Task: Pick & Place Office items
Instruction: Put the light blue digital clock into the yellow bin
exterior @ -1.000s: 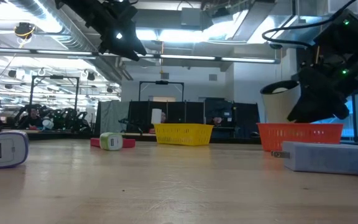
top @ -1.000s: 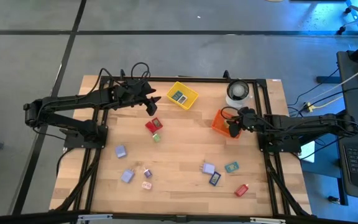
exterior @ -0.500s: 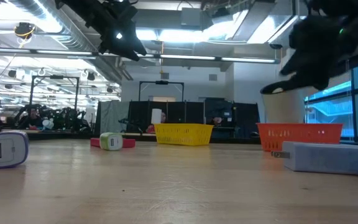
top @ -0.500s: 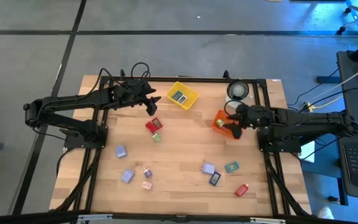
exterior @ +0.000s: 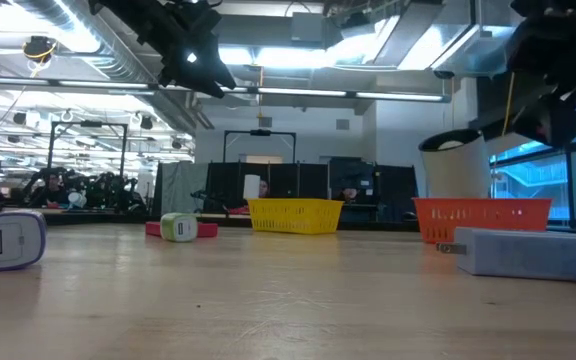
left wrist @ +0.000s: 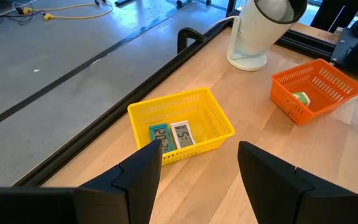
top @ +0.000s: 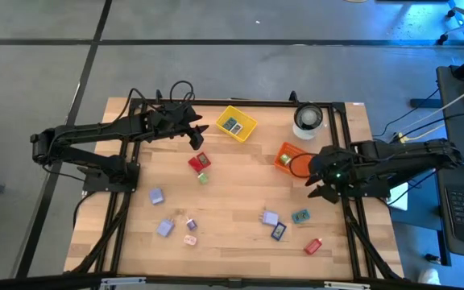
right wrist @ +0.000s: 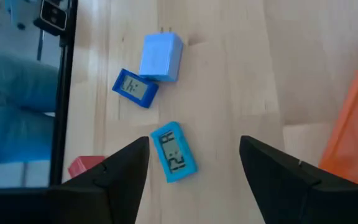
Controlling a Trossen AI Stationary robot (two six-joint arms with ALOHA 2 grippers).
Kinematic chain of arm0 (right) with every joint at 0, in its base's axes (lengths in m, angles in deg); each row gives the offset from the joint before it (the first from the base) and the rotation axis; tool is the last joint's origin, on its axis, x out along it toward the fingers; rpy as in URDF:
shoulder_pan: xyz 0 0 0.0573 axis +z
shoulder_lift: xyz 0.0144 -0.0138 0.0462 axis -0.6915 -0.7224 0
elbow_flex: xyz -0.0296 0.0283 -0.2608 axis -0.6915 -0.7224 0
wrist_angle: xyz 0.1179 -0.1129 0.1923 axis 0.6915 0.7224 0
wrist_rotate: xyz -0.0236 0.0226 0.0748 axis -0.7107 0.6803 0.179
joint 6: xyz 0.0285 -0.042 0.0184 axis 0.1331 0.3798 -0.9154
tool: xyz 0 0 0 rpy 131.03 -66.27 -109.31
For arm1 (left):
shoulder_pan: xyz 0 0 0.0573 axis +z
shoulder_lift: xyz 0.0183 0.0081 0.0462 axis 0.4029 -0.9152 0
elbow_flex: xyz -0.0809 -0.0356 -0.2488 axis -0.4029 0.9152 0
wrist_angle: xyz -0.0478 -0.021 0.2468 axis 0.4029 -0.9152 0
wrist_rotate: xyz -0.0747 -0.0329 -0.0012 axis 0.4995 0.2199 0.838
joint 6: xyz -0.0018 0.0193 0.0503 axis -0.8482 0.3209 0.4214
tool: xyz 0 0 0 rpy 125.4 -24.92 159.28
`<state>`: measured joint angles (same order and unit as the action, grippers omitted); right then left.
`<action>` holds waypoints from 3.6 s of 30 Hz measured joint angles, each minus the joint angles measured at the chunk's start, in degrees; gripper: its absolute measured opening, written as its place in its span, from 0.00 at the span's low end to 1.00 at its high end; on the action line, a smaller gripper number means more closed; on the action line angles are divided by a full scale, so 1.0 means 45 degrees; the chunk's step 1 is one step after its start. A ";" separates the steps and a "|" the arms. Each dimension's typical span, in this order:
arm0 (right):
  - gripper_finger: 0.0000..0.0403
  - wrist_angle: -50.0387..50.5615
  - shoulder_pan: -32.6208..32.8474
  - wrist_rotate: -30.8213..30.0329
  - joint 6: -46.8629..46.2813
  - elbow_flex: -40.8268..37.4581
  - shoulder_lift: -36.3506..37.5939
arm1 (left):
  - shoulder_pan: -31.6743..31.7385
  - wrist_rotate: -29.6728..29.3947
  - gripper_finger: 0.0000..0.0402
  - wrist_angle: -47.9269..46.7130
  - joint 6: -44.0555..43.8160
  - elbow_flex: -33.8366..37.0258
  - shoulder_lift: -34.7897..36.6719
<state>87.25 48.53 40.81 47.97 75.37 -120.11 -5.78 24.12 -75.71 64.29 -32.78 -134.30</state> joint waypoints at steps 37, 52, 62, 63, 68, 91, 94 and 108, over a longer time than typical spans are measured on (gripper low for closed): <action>0.73 -0.4242 0.4978 -0.1789 0.0199 0.0005 -0.6936 | 0.0000 0.0000 0.52 0.0003 0.0005 0.0000 0.0000; 0.71 -0.5221 0.5734 -0.3373 0.0198 0.0102 -0.9278 | 0.0000 0.0000 0.52 0.0000 0.0003 0.0005 0.0000; 0.44 -0.5288 0.6369 -0.4916 0.0056 0.0053 -0.9375 | 0.0000 0.0000 0.52 0.0000 0.0004 0.0001 0.0000; 0.41 -0.5283 0.6409 -0.4965 -0.0214 0.0053 -0.9375 | 0.0000 0.0000 0.52 0.0000 0.0001 0.0005 0.0000; 0.38 -0.5292 0.6393 -0.5009 -0.2055 0.0096 -0.9372 | 0.0000 0.0000 0.52 0.0000 0.0003 0.0003 0.0000; 0.40 -0.6171 0.0547 -1.7165 -0.3007 0.4583 -0.9273 | 0.0000 0.0000 0.52 0.0000 0.0000 0.0005 0.0000; 0.40 -0.7586 -0.0186 -1.5529 -0.2821 0.4858 -0.9263 | 0.0000 0.0000 0.52 0.0000 0.0004 0.0005 0.0000; 0.41 -1.5395 -0.2028 -0.9207 0.0731 0.4964 -0.9253 | 0.0000 0.0000 0.52 0.0000 0.0000 0.0005 0.0000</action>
<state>17.98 39.40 -0.62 51.26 97.71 -161.75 -5.78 24.12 -75.71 64.29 -32.76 -134.30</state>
